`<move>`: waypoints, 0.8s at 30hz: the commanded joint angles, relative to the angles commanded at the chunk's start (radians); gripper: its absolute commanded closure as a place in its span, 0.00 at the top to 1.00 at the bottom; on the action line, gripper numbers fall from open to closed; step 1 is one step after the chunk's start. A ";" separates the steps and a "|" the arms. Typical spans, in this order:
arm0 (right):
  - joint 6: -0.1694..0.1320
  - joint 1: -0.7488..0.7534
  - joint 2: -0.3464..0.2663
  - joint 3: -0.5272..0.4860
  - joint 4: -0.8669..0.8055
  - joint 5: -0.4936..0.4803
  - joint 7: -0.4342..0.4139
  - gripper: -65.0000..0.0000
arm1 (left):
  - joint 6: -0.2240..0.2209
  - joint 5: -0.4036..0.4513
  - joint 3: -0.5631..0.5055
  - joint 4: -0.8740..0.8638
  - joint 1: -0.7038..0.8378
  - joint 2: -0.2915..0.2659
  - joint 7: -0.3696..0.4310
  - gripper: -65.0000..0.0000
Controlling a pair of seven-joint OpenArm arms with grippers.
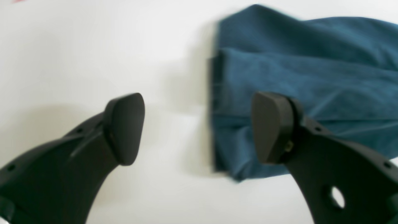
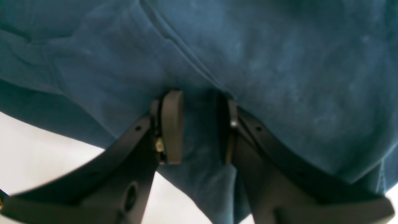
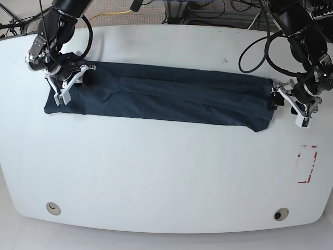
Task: Fold the T-shirt properly
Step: 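Grasp both short ends of the folded strip with both grippers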
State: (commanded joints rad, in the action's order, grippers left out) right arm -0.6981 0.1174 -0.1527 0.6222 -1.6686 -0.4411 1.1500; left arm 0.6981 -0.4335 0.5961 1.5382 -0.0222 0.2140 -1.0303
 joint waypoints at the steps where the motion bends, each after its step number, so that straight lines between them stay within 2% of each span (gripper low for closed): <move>1: 0.000 0.000 0.000 0.000 0.000 0.000 0.000 0.27 | 0.000 -0.017 0.002 -0.021 0.000 0.000 0.000 0.77; 4: 0.000 0.003 0.000 0.000 0.000 -0.002 0.000 0.27 | 0.000 -0.074 0.002 -0.086 -0.011 0.000 0.000 0.77; 7: 0.000 0.005 0.000 0.000 0.000 -0.002 0.000 0.27 | 0.000 -0.094 0.003 -0.135 -0.012 0.000 0.002 0.77; 15: 0.000 0.006 0.002 0.006 -0.002 0.002 0.000 0.27 | 0.000 -0.101 0.003 -0.187 -0.015 -0.008 0.002 0.77; 21: 0.000 0.006 0.003 0.005 -0.002 0.002 -0.002 0.27 | 0.000 -0.098 -0.006 -0.187 -0.023 -0.035 -0.005 0.76; 22: 0.000 0.006 0.003 0.005 -0.002 0.003 -0.002 0.27 | 0.000 -0.098 -0.014 -0.187 -0.025 -0.035 -0.005 0.75; 24: 0.000 0.006 0.003 0.005 0.000 0.003 -0.003 0.27 | 0.000 -0.098 -0.031 -0.187 -0.028 -0.037 -0.003 0.63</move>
State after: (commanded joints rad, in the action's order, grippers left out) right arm -0.6981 0.1235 -0.1496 0.6268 -1.6686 -0.4381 1.1469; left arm 0.6981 -0.5317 0.5654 1.3510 -0.0499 0.1772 -1.0334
